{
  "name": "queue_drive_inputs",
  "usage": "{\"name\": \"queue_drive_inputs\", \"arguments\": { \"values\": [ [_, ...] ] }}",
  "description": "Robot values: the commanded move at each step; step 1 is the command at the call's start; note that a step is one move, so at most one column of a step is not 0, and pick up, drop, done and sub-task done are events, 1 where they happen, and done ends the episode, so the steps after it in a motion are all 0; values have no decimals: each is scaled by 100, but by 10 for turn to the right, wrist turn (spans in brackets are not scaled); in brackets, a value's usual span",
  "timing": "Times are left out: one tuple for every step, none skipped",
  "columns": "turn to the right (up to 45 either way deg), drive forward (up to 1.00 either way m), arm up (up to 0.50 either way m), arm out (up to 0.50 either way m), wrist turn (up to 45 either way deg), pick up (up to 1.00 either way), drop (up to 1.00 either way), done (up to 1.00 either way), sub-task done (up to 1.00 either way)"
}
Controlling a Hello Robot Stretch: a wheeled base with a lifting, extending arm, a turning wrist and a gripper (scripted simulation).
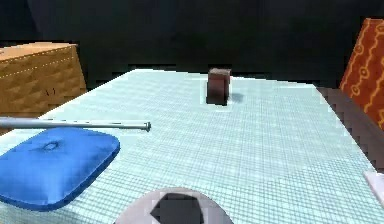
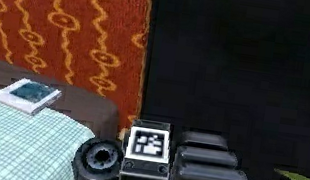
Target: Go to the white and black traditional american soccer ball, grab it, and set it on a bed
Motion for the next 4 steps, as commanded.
{"name": "queue_drive_inputs", "arguments": {
  "values": [
    [-450,0,0,0,0,0,0,0,0],
    [-450,0,0,0,0,0,0,0,0],
    [-450,0,0,0,0,0,0,0,0],
    [-30,0,0,0,0,0,0,0,0]
  ]
}}
